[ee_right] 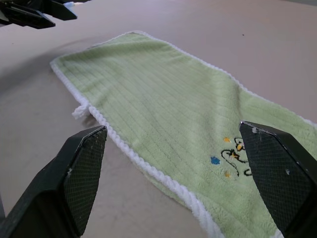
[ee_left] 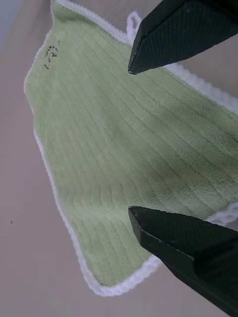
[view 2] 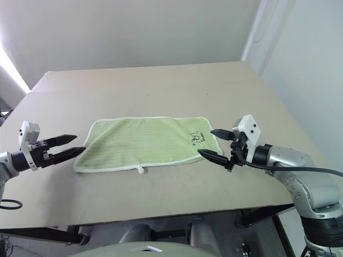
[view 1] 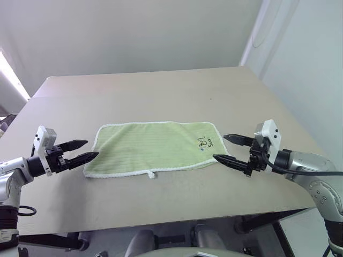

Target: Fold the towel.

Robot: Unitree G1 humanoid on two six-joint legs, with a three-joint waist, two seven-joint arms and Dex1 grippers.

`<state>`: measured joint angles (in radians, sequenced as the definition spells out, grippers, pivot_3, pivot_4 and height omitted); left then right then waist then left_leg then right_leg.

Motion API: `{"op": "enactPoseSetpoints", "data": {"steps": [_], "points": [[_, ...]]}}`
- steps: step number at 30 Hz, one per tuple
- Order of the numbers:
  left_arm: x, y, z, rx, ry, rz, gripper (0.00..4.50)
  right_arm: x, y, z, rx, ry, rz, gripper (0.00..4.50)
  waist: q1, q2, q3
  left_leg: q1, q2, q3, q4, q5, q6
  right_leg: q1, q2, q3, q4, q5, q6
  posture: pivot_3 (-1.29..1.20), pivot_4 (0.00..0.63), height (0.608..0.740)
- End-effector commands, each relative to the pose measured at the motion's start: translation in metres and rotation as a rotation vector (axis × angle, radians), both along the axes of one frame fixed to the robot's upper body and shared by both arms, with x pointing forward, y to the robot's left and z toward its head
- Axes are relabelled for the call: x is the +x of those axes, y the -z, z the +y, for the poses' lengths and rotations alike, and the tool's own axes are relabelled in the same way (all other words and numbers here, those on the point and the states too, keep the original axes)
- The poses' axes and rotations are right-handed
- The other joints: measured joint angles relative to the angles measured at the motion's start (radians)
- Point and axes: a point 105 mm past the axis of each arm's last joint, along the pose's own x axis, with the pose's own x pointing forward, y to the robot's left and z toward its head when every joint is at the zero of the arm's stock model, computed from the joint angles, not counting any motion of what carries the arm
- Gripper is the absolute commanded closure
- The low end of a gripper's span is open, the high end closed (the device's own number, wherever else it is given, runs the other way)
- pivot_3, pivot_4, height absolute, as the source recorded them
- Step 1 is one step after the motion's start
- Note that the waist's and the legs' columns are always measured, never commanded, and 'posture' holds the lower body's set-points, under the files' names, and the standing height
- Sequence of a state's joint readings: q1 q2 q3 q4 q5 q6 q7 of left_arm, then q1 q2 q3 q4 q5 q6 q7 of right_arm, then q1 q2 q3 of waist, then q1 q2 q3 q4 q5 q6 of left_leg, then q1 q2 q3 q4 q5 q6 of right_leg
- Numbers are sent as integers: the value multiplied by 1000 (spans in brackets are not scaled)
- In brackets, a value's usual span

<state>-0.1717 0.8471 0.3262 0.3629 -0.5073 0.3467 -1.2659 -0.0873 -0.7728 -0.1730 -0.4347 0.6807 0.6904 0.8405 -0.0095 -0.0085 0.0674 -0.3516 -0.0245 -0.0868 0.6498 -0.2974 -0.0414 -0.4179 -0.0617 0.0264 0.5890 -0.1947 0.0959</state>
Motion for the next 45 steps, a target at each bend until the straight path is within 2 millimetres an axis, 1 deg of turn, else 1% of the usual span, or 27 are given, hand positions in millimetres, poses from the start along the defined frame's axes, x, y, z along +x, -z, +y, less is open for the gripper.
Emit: {"op": "enactPoseSetpoints", "data": {"steps": [1,5,8,11,15,19,24,29,33,36,40,43,45], "points": [[6,-10,-4,8,26,-45,0,0,-11,-2,-17,-3,-46,35,0,0,0,0,0,0,0,0,0,0,0,0,0,0,0,0,0,740],[4,-11,-13,-45,58,-41,0,-4,-9,-2,-11,-1,-31,35,-1,0,0,1,0,0,1,0,0,0,0,0,3,0,0,0,0,740],[0,-11,-17,-54,85,-30,0,-8,-6,-1,-7,-10,-16,35,-4,0,0,1,0,0,1,0,0,0,0,0,4,0,0,0,0,740],[0,-12,-11,-41,75,-24,0,-9,-1,0,-22,-12,-5,35,-4,0,0,2,0,1,2,0,0,0,0,1,5,0,0,0,0,740],[1,-6,-2,14,71,-10,0,-9,0,-1,-40,-10,-11,35,-4,0,0,3,0,1,2,0,0,0,1,1,7,0,0,0,0,740],[-1,0,2,79,98,1,0,-9,12,-1,-96,-8,-3,35,-3,0,0,3,1,1,2,0,0,0,1,1,6,0,0,0,0,740],[-9,13,23,136,87,34,0,1,27,1,-151,6,-12,35,-5,0,0,3,1,2,2,0,0,0,1,2,6,0,-1,0,0,740],[-15,27,30,195,122,70,0,10,38,5,-222,27,-37,35,-1,0,0,4,1,3,2,0,0,0,1,2,7,0,-1,0,0,740],[-13,35,26,199,146,74,0,12,42,5,-246,33,-44,35,1,-1,-1,3,1,2,2,0,0,0,1,1,7,0,-1,0,0,740],[-11,46,17,222,187,81,0,13,41,5,-249,47,-50,35,0,-1,-1,3,1,3,3,0,0,0,1,1,7,0,-1,0,0,740],[-6,52,5,240,234,78,0,12,43,1,-284,60,-53,35,0,-2,-2,3,1,3,3,0,0,0,2,1,8,1,-2,0,0,740],[-9,57,2,285,279,91,0,10,44,-3,-304,70,-55,35,-1,-3,-3,4,2,3,3,0,0,0,3,2,8,1,-3,0,0,740],[-6,59,2,315,277,82,0,9,43,-6,-308,81,-56,35,-2,-3,-3,5,2,3,3,0,0,1,3,2,8,1,-3,0,0,740]]}}
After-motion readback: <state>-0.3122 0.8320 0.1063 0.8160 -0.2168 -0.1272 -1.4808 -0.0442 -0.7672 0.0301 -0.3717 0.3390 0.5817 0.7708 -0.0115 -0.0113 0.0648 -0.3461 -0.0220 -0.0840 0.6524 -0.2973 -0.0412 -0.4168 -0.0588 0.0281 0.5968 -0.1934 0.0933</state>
